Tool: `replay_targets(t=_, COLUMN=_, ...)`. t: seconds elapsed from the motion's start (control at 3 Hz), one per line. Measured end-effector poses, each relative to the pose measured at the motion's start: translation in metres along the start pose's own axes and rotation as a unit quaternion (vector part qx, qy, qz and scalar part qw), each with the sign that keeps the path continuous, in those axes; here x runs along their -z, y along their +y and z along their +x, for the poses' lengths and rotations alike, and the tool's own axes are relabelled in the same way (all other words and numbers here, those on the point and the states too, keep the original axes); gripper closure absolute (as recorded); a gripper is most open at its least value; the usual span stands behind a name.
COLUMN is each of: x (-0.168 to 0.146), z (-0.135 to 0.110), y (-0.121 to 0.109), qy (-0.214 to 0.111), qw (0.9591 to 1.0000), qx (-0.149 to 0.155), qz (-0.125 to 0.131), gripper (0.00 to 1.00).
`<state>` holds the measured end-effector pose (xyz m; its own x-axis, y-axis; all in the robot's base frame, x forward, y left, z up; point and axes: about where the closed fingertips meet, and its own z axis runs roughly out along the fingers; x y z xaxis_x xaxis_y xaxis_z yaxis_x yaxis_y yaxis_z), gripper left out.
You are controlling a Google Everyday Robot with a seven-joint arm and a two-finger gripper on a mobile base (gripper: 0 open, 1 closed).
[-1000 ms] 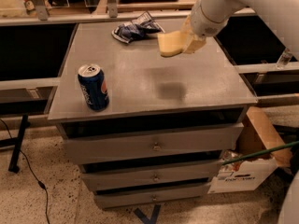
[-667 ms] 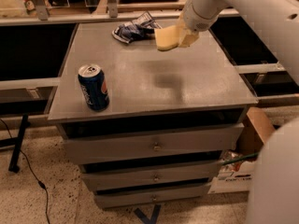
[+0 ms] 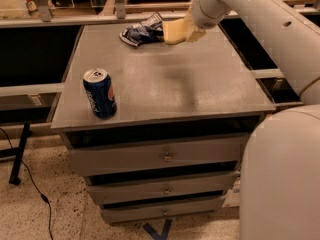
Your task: Move sponge near blue chip bag
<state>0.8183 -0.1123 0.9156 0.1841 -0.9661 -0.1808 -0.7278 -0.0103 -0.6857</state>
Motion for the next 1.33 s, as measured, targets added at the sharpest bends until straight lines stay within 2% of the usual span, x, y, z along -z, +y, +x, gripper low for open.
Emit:
replay_targets(t=0.33, x=-0.014, z=-0.008, y=-0.011, qy=-0.01, qw=0.9999, qx=0.0, qz=0.013, gripper=0.83)
replay_targets(t=1.33, x=-0.051, z=-0.044, y=-0.031, qy=-0.038, qw=0.9983, qx=-0.001, qz=0.043, gripper=0.12)
